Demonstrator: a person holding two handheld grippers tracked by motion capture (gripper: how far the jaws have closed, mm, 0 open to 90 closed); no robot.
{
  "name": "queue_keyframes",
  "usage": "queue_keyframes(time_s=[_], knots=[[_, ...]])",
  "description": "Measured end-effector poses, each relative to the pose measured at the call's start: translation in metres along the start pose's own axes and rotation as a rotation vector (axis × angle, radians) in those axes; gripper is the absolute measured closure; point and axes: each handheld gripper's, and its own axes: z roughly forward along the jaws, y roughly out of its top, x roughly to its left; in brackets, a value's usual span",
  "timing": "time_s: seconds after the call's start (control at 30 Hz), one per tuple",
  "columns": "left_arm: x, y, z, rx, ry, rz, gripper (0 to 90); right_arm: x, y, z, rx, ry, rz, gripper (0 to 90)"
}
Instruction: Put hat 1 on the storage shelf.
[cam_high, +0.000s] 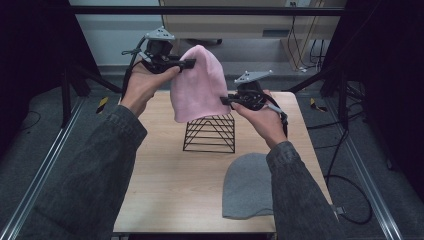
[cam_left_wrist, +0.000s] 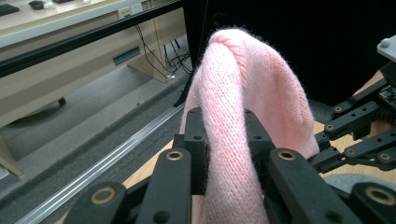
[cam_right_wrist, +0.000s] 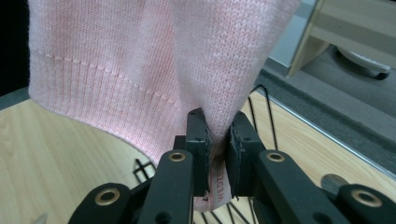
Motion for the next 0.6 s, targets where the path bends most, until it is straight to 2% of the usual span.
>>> queue_keyframes(time_s=[0.3, 0.33, 0.4, 0.6], knots=[[0.0, -0.002, 0.021, -0.015, -0.011, 0.007, 75.6, -0.007, -0.014, 0.003, -0.006, -0.028, 0.007, 80.6], [-0.001, -0.002, 0.022, -0.009, -0.011, 0.018, 75.6, -0.007, -0.015, 0.003, -0.012, -0.026, 0.005, 80.6], [-0.003, -0.002, 0.024, -0.013, -0.003, 0.035, 75.5, -0.006, -0.018, 0.002, -0.016, -0.033, -0.002, 80.6], [-0.009, -0.005, 0.027, -0.035, -0.011, 0.037, 74.7, 0.001, -0.023, 0.0, -0.015, -0.053, -0.031, 80.6]])
